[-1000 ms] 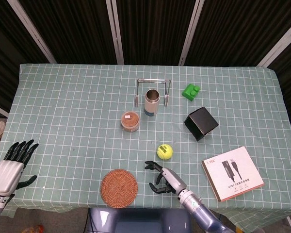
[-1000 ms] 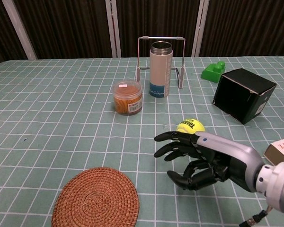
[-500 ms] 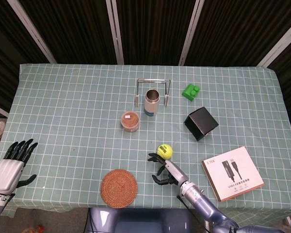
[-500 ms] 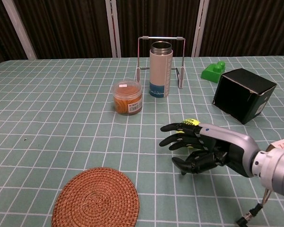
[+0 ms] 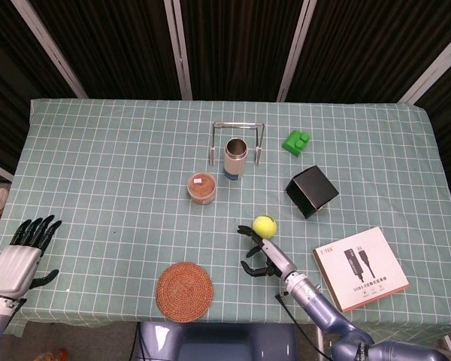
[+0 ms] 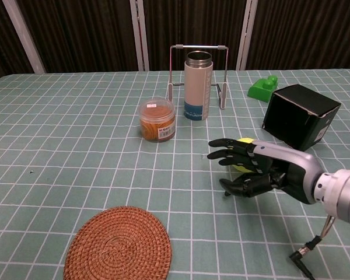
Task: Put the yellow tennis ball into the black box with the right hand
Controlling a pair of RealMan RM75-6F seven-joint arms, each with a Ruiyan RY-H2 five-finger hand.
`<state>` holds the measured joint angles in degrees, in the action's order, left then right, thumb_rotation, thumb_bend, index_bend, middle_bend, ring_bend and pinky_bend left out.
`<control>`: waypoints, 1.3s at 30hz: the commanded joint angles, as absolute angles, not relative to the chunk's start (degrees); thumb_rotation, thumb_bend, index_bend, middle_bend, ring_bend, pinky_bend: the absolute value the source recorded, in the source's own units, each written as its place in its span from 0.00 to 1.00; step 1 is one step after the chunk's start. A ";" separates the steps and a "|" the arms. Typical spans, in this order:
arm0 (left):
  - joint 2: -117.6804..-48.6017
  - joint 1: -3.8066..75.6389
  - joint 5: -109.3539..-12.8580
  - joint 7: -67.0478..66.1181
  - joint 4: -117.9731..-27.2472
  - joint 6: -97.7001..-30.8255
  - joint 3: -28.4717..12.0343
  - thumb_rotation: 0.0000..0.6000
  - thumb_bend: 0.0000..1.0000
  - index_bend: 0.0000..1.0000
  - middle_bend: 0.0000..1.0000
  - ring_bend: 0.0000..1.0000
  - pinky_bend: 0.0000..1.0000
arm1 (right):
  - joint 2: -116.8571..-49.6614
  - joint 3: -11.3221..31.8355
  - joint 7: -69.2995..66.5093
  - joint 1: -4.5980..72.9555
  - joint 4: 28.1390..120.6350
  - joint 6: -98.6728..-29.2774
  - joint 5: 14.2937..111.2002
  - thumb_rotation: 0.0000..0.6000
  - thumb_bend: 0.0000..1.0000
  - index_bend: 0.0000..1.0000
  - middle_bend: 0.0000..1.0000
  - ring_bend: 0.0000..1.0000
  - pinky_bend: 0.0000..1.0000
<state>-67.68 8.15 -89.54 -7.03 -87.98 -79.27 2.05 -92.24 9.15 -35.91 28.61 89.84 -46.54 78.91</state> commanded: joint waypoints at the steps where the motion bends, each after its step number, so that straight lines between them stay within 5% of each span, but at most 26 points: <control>1: -67.80 8.23 -89.23 -7.27 -88.00 -79.06 1.91 1.00 0.16 0.00 0.00 0.00 0.00 | -91.82 9.57 -37.36 29.20 88.93 -46.20 79.16 1.00 0.50 0.04 0.10 0.06 0.32; 39: -69.60 9.33 -86.33 -12.54 -89.05 -76.48 1.27 1.00 0.16 0.00 0.00 0.00 0.00 | -82.75 8.07 -48.66 35.84 77.24 -39.85 83.59 1.00 0.50 0.01 0.08 0.01 0.27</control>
